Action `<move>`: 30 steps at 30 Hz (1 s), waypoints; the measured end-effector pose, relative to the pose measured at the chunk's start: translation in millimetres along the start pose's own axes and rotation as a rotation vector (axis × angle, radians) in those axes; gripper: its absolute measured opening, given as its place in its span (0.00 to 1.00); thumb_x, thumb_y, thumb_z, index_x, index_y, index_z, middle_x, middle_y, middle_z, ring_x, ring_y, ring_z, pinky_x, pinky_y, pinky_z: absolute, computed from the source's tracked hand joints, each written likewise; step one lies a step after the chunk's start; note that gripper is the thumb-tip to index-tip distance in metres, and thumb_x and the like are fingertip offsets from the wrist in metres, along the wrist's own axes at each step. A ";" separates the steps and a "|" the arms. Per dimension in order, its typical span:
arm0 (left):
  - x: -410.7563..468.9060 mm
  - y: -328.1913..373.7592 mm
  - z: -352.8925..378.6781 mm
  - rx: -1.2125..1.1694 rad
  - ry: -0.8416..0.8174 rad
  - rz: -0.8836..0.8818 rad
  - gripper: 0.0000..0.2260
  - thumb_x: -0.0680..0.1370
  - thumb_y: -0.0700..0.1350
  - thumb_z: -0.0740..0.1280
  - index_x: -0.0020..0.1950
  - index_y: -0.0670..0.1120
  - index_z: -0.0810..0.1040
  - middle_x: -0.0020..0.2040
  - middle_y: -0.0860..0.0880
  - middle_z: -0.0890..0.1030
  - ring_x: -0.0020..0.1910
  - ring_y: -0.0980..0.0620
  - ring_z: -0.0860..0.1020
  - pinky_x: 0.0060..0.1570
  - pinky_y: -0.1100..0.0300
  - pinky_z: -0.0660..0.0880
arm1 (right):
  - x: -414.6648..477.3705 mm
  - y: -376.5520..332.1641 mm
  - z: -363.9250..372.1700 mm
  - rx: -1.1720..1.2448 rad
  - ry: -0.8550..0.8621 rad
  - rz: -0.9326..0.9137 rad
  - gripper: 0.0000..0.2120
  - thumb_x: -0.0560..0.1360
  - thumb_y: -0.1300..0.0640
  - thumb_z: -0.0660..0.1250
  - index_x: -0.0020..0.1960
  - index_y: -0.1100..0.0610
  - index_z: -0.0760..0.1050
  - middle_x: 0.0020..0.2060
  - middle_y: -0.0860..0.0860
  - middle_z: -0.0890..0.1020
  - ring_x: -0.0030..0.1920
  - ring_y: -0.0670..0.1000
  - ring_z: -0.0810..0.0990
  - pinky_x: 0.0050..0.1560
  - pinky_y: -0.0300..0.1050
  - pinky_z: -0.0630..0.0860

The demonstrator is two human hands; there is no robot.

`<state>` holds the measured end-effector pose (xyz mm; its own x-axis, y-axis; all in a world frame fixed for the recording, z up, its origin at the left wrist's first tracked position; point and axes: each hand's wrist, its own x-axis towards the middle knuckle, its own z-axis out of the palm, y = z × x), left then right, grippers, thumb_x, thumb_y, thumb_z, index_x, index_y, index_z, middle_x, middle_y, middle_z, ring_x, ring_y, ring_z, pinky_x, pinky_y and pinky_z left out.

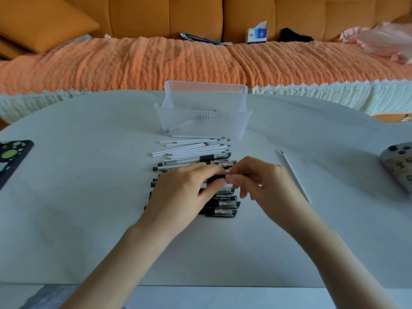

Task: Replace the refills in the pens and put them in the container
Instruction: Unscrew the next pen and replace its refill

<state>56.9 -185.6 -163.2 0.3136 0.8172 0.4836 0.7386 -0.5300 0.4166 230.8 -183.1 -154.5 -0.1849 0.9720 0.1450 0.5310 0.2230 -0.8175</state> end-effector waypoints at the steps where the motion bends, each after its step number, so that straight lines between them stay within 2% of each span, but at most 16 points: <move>1: -0.5 0.1 0.0 0.003 0.003 0.000 0.08 0.75 0.56 0.62 0.48 0.58 0.80 0.32 0.63 0.73 0.34 0.61 0.70 0.29 0.73 0.63 | -0.7 -0.7 -1.7 0.014 -0.015 0.007 0.03 0.73 0.59 0.68 0.41 0.55 0.77 0.29 0.48 0.80 0.28 0.43 0.75 0.31 0.34 0.70; 3: -0.9 -1.0 -1.0 -0.002 0.015 -0.002 0.10 0.75 0.58 0.61 0.47 0.58 0.80 0.34 0.61 0.78 0.34 0.62 0.71 0.29 0.70 0.66 | -1.8 -1.6 -5.3 0.034 -0.030 0.017 0.04 0.73 0.60 0.68 0.40 0.53 0.76 0.30 0.47 0.80 0.29 0.43 0.75 0.33 0.39 0.72; 6: 0.0 -5.4 -6.0 -0.022 0.063 -0.015 0.10 0.74 0.59 0.62 0.45 0.57 0.81 0.34 0.63 0.77 0.36 0.65 0.70 0.32 0.68 0.68 | -1.2 -0.6 -13.0 0.038 0.010 0.022 0.06 0.72 0.61 0.68 0.39 0.51 0.76 0.30 0.46 0.79 0.29 0.45 0.75 0.36 0.41 0.73; 8: 0.5 -10.4 -8.7 0.000 0.066 -0.047 0.10 0.74 0.59 0.62 0.45 0.57 0.81 0.36 0.62 0.80 0.40 0.62 0.74 0.31 0.69 0.69 | -0.5 3.1 -19.1 -0.021 0.063 0.027 0.05 0.72 0.59 0.69 0.39 0.50 0.77 0.30 0.43 0.79 0.31 0.43 0.76 0.36 0.37 0.72; 10: 0.7 -15.7 -9.9 0.036 0.054 -0.078 0.11 0.73 0.60 0.61 0.45 0.57 0.80 0.39 0.62 0.81 0.40 0.61 0.77 0.32 0.65 0.72 | -0.8 7.8 -23.9 -0.143 0.085 0.039 0.03 0.71 0.56 0.70 0.40 0.50 0.78 0.32 0.41 0.79 0.33 0.39 0.75 0.36 0.30 0.69; 12: 0.3 -18.0 -9.8 0.046 0.038 -0.100 0.12 0.73 0.61 0.61 0.46 0.58 0.79 0.41 0.62 0.82 0.37 0.61 0.78 0.34 0.63 0.75 | -1.9 12.2 -25.8 -0.278 0.053 0.047 0.02 0.71 0.52 0.71 0.41 0.49 0.78 0.35 0.41 0.78 0.36 0.38 0.74 0.37 0.31 0.67; 14: -0.3 -16.1 -9.2 0.035 0.020 -0.119 0.10 0.72 0.61 0.63 0.46 0.58 0.79 0.41 0.61 0.82 0.38 0.60 0.79 0.36 0.61 0.76 | -3.3 15.7 -24.1 -0.383 -0.015 0.040 0.03 0.71 0.50 0.70 0.41 0.48 0.77 0.37 0.41 0.77 0.39 0.40 0.73 0.40 0.37 0.68; 18: 0.0 -11.7 -7.9 0.037 -0.009 -0.126 0.08 0.72 0.58 0.69 0.46 0.56 0.77 0.39 0.61 0.79 0.37 0.60 0.77 0.34 0.67 0.70 | -5.3 17.2 -20.5 -0.450 -0.093 0.043 0.04 0.70 0.49 0.71 0.40 0.46 0.77 0.38 0.41 0.76 0.41 0.38 0.71 0.41 0.38 0.68; 20: 0.3 -11.2 -6.9 0.030 -0.027 -0.124 0.08 0.72 0.55 0.70 0.47 0.55 0.75 0.39 0.62 0.78 0.36 0.59 0.76 0.34 0.72 0.66 | -5.9 17.4 -21.1 -0.444 -0.109 0.043 0.04 0.70 0.48 0.72 0.41 0.46 0.77 0.39 0.41 0.76 0.42 0.39 0.71 0.42 0.37 0.69; 22: -0.2 -10.0 -6.2 0.026 -0.038 -0.108 0.08 0.72 0.52 0.70 0.47 0.55 0.74 0.38 0.61 0.78 0.34 0.59 0.76 0.32 0.73 0.65 | -5.4 15.8 -22.8 -0.387 -0.096 0.031 0.05 0.69 0.48 0.72 0.44 0.45 0.77 0.40 0.41 0.76 0.42 0.40 0.72 0.41 0.32 0.67; 25: -1.5 -8.5 -5.1 0.031 -0.052 -0.056 0.09 0.72 0.52 0.69 0.47 0.57 0.71 0.37 0.58 0.79 0.32 0.58 0.77 0.29 0.67 0.70 | -2.9 8.9 -22.9 -0.190 -0.009 0.011 0.08 0.68 0.47 0.72 0.47 0.44 0.79 0.41 0.41 0.78 0.41 0.43 0.73 0.39 0.31 0.67; 27: -2.5 -8.1 -3.1 0.025 -0.063 -0.041 0.08 0.73 0.54 0.68 0.48 0.57 0.71 0.36 0.56 0.80 0.34 0.57 0.78 0.31 0.60 0.75 | -2.3 3.5 -18.1 -0.068 -0.005 0.008 0.10 0.67 0.44 0.71 0.48 0.44 0.80 0.40 0.41 0.80 0.39 0.43 0.74 0.37 0.32 0.67; 30: -2.0 -6.8 -1.1 -0.032 -0.056 -0.029 0.07 0.72 0.53 0.71 0.48 0.55 0.75 0.40 0.58 0.80 0.37 0.58 0.78 0.35 0.61 0.74 | -4.1 -3.4 -10.0 -0.051 -0.025 0.007 0.06 0.69 0.47 0.71 0.43 0.47 0.82 0.36 0.43 0.81 0.36 0.40 0.73 0.37 0.29 0.66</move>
<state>50.6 -183.9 -166.1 0.3258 0.8435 0.4270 0.7290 -0.5117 0.4547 238.1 -187.1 -146.7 -0.2013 0.9715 0.1250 0.5739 0.2204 -0.7887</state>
